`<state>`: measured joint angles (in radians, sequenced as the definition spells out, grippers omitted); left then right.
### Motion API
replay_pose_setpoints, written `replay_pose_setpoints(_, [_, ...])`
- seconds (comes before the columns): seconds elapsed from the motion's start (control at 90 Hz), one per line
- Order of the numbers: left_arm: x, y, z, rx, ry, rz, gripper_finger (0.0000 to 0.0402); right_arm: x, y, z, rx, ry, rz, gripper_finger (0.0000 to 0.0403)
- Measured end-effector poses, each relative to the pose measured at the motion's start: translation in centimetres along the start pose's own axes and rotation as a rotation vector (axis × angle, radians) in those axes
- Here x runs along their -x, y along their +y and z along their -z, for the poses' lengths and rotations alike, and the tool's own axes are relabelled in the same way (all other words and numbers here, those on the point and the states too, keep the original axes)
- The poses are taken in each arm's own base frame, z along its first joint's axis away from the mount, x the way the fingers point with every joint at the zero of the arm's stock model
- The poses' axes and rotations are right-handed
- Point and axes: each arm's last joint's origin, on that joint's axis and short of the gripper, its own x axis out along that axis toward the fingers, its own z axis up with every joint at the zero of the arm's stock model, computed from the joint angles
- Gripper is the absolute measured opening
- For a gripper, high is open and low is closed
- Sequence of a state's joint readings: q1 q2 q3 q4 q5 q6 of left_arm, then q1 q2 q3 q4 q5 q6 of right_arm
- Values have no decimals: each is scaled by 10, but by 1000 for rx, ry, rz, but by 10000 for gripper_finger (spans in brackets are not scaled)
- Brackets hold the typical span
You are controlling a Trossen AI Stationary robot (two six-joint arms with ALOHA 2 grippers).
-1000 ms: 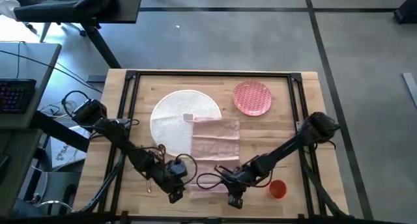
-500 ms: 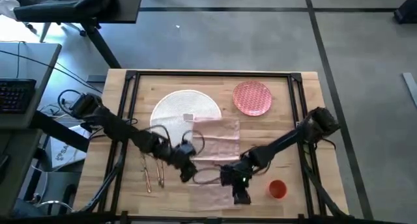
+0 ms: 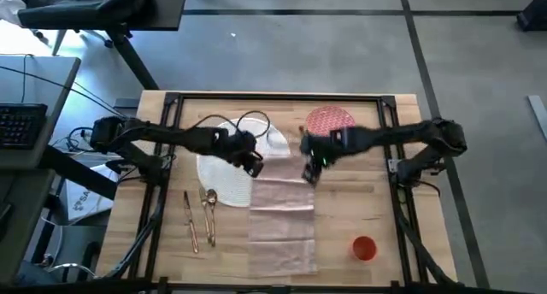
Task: Set table place
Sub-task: Fold the pink napkin
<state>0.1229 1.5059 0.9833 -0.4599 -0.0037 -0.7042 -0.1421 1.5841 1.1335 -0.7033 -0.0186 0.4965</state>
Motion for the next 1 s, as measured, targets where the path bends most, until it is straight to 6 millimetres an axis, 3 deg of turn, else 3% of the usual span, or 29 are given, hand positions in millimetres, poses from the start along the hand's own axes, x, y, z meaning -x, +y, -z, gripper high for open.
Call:
replay_pose_setpoints(0.111, [-7, 15, -9, -108, 9, -43, 89, -19, -29, -15, -70, 1, -66, 161])
replay_pose_setpoints(0.267, [-16, 34, -20, -205, 53, -34, 89, -45, -49, -27, -80, 29, -119, 160])
replay_pose_setpoints(0.467, [-33, 53, -29, -381, 88, -26, 89, -66, -45, -25, 34, 65, -130, 160])
replay_pose_setpoints(0.722, [-59, 63, -33, -468, 116, 52, 89, -73, -41, -22, 159, 52, -25, 156])
replay_pose_setpoints(1.0, [-85, 69, -24, -493, 196, 49, 89, -92, -42, -16, 250, 129, -90, 69])
